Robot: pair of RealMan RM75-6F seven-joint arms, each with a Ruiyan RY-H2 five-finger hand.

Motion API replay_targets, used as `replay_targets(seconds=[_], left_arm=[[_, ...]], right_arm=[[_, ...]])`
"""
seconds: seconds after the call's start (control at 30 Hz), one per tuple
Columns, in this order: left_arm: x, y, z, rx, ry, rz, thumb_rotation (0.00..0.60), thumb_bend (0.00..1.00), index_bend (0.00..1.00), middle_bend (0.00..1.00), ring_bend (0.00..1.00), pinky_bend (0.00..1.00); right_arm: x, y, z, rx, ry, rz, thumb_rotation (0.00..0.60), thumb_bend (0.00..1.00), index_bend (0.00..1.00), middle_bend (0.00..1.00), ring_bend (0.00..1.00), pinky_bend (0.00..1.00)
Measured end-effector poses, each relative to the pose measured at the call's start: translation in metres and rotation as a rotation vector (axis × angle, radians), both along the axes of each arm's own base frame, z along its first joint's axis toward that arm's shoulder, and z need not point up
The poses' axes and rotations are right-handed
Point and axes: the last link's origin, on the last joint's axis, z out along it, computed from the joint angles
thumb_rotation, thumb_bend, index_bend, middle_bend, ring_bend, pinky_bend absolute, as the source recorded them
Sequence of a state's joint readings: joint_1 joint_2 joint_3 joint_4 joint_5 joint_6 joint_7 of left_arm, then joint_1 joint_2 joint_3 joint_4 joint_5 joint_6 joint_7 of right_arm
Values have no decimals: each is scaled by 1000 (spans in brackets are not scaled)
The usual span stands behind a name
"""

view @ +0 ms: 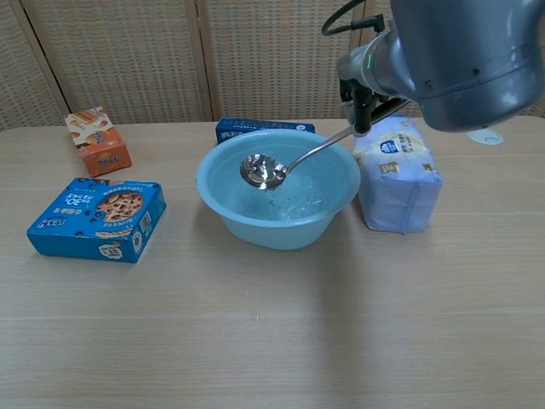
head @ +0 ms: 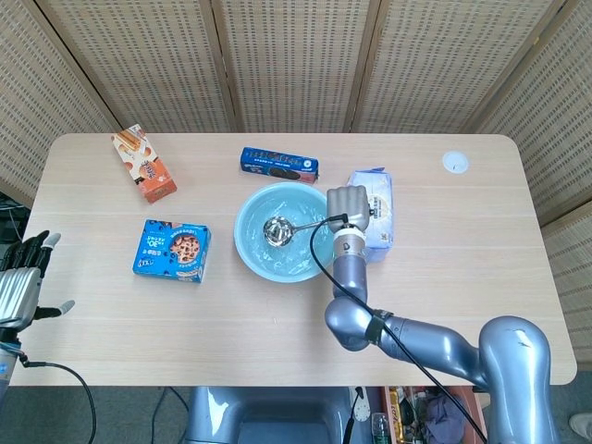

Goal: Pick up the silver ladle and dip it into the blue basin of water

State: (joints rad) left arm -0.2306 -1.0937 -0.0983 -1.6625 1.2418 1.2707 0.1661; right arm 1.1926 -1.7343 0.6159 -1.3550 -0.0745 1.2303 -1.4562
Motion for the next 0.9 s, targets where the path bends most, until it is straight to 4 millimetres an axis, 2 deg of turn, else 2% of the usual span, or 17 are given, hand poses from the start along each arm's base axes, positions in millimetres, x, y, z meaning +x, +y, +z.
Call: replay_targets(seconds=[0.37,0.9], left_arm=[[-1,2,0,-4,1,6,600,0,0,0,0,0],[-3,3,1,-3,-2,16,600,0,0,0,0,0]], right_arm=[[8,-2,25,-30,49,-35,600,757,728,969,951,1000],[32,1,60,-5,76,-125,600,758,728,971,951,1000]])
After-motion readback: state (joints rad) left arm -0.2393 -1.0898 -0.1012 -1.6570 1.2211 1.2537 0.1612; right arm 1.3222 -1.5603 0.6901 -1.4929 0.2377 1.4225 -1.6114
